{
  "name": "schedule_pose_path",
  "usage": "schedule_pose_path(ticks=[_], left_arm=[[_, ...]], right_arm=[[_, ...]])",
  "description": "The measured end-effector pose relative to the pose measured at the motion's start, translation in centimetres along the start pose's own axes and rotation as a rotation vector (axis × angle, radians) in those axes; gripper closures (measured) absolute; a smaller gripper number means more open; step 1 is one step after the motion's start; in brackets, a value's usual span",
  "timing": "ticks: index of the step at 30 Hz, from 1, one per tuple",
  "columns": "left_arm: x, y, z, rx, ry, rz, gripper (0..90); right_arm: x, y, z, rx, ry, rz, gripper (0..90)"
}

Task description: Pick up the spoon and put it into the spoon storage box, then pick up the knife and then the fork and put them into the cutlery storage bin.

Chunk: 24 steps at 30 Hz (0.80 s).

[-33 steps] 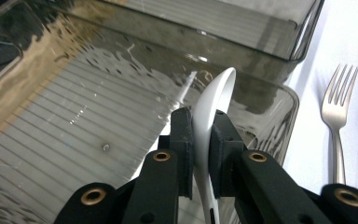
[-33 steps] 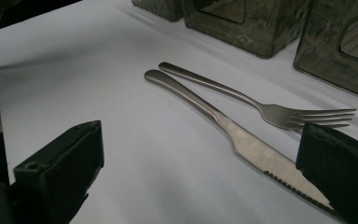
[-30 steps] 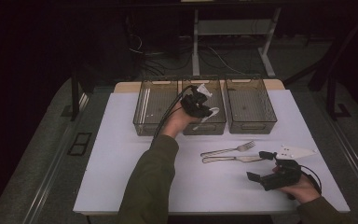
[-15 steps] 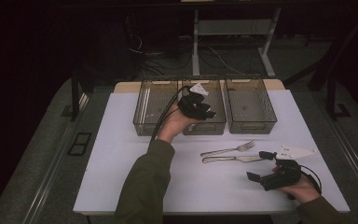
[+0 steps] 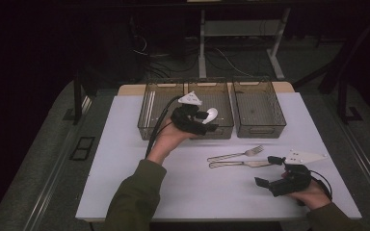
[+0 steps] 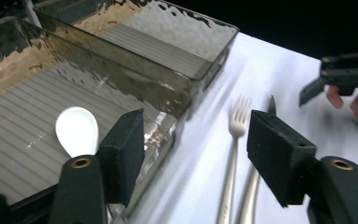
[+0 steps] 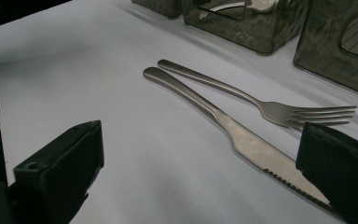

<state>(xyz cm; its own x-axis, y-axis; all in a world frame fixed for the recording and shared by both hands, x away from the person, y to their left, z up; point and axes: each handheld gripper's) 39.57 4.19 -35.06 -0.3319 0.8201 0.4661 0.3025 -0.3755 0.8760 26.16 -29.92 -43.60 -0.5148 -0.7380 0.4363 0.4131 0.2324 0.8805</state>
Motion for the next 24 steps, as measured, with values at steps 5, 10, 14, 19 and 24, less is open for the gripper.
schedule_pose_path(ticks=[5, 10, 14, 19, 24], left_arm=[[1.0, -1.8, -0.7, -0.002, 0.015, 0.006, 30.4], [1.8, -3.5, -1.4, 0.004, 0.044, 0.0, 24.8], [2.6, -4.8, -2.0, 0.01, 0.061, -0.005, 22.8], [3.8, -6.4, -2.7, 0.014, 0.084, -0.006, 19.9], [5.0, -8.1, -3.3, 0.017, 0.101, -0.03, 15.6]], right_arm=[[0.0, 0.0, 0.0, -0.002, -0.005, 0.002, 0.8], [-0.1, 0.0, -0.1, -0.002, -0.006, 0.003, 0.8], [-0.1, 0.0, -0.1, -0.001, -0.006, 0.003, 0.8], [-0.1, 0.0, -0.2, -0.005, -0.006, 0.0, 0.8], [-0.1, 0.1, -0.2, -0.011, -0.006, 0.0, 0.8]])
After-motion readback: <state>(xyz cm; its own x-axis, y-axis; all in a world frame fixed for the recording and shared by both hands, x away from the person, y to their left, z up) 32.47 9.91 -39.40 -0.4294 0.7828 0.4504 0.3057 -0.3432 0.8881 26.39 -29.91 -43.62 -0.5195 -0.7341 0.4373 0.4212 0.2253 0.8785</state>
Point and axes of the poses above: each handheld gripper's, and its own axes: x roughly backward along the jaws, y roughly out of its top, z roughly to its left, and after that the axes turned 5 degrees about -z, right-handed
